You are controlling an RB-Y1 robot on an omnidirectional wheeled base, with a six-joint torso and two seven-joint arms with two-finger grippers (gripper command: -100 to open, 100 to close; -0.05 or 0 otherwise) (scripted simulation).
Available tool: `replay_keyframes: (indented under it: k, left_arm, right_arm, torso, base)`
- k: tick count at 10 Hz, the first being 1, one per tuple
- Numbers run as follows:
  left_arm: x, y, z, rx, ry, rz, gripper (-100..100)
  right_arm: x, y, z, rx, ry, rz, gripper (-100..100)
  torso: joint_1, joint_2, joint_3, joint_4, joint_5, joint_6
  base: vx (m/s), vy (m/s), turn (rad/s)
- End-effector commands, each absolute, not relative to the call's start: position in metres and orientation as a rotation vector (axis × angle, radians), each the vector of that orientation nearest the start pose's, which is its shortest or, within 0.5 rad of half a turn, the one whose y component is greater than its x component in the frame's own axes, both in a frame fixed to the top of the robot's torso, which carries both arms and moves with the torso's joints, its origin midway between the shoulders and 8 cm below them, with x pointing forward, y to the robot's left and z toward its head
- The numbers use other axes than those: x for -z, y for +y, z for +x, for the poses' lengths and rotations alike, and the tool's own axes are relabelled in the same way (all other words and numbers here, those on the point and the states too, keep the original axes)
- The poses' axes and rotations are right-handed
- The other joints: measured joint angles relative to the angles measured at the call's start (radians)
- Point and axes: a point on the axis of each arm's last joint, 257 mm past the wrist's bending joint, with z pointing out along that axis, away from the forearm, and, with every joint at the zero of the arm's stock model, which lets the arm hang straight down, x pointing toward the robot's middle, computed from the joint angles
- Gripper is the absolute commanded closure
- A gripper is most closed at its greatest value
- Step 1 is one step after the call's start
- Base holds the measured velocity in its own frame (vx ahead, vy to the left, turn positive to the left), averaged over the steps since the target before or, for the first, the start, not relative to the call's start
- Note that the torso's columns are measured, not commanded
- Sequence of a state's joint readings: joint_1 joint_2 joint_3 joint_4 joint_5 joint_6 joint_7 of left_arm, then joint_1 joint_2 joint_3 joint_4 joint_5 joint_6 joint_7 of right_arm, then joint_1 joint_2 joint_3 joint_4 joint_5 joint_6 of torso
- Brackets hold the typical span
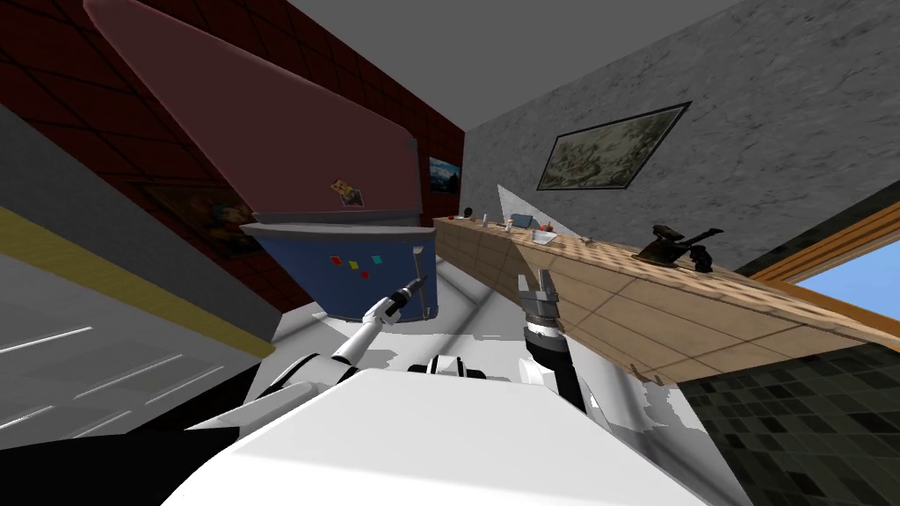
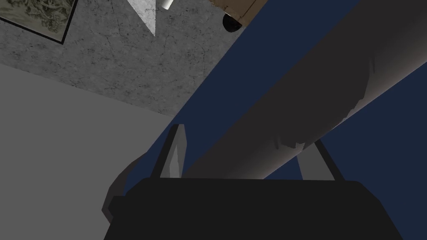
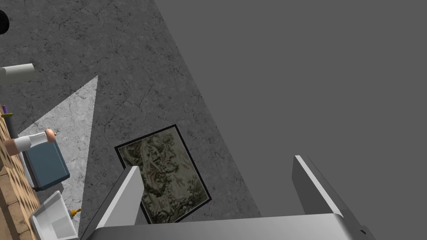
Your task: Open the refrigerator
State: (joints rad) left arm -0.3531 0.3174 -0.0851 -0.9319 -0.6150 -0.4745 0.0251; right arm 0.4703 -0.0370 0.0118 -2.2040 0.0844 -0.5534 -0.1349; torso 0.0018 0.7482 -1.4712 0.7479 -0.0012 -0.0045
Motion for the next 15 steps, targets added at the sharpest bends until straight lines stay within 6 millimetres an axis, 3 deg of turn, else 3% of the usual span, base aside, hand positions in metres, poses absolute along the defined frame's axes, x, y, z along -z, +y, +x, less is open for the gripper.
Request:
replay_keyframes:
  k: [1,5,7,13,14,15]
  left_arm:
    - [0.266,0.204,0.593,0.844,1.641,-0.218,100]
    - [0.261,0.184,0.585,0.901,1.645,-0.157,100]
    - [0.257,0.165,0.574,0.96,1.651,-0.096,100]
    - [0.253,0.136,0.554,1.051,1.667,-0.006,100]
    - [0.254,0.14,0.559,1.028,1.688,-0.007,-100]
    - [0.249,0.143,0.563,1.027,1.689,-0.006,-100]
  right_arm:
    - [-0.009,-0.259,0.354,-1.402,0.662,0.629,0]
    - [-0.009,-0.259,0.354,-1.402,0.662,0.629,0]
    - [-0.009,-0.259,0.354,-1.402,0.662,0.629,0]
    - [-0.009,-0.259,0.354,-1.402,0.662,0.629,0]
    - [-0.009,-0.259,0.354,-1.402,0.662,0.629,0]
    - [-0.009,-0.259,0.354,-1.402,0.662,0.629,0]
  torso:
    - [-0.003,-0.006,-0.003,-0.001,-0.001,0.001]
    - [0.005,-0.004,-0.001,-0.002,0.001,-0.001]
    - [0.008,-0.004,-0.001,-0.001,0.001,-0.004]
    - [0.005,-0.005,-0.003,0.003,0.0,-0.005]
    - [0.005,0.0,0.0,0.002,0.0,-0.004]
    - [-0.001,-0.005,-0.002,-0.003,0.0,0.001]
  base:
    - [-0.148,0.088,-0.017]
    - [-0.211,0.153,-0.033]
    - [-0.225,0.15,-0.022]
    - [-0.189,0.131,-0.01]
    - [-0.126,0.046,-0.029]
    - [-0.038,-0.038,-0.021]
